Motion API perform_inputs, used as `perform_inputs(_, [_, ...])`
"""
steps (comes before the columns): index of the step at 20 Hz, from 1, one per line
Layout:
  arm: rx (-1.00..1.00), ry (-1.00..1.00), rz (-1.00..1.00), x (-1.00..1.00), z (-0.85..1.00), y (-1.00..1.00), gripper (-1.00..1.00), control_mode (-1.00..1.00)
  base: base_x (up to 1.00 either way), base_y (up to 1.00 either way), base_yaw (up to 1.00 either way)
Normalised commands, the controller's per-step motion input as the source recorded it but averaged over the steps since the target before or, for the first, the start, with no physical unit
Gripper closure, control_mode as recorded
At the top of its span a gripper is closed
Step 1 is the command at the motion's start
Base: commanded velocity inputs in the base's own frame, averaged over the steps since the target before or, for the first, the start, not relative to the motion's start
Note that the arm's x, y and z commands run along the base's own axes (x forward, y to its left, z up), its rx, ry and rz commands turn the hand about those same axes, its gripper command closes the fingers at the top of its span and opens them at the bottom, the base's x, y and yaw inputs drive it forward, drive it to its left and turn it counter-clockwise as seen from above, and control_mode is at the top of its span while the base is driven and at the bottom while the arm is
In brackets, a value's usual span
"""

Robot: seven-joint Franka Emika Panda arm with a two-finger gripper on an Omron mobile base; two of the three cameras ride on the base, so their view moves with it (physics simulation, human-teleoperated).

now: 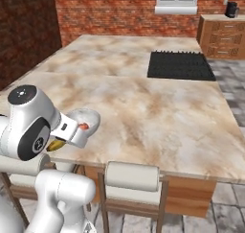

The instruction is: Retrieve the peach and banana from the fridge and place them into the bowl on the dining table.

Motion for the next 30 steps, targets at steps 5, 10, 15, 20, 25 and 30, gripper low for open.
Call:
perform_inputs(5, [0.00,0.00,0.00,0.00,0.00,0.00,1.00,1.00,0.55,0.46,-0.25])
perform_inputs(10, [0.00,0.00,0.00,0.00,0.00,0.00,1.00,1.00,0.16,0.02,-0.04])
perform_inputs(15, [0.00,0.00,-0.01,0.00,-0.07,0.12,1.00,-1.00,0.01,0.00,-0.01])
perform_inputs(20, [0.00,-0.02,0.00,0.00,0.00,0.20,1.00,-1.00,0.00,0.00,0.00])
perform_inputs(25, [0.00,-0.09,0.00,0.07,0.00,0.19,1.00,-1.00,0.00,0.00,0.00])
perform_inputs(30, [0.00,0.00,0.00,0.49,0.00,0.47,1.00,-1.00,0.00,0.00,0.00])
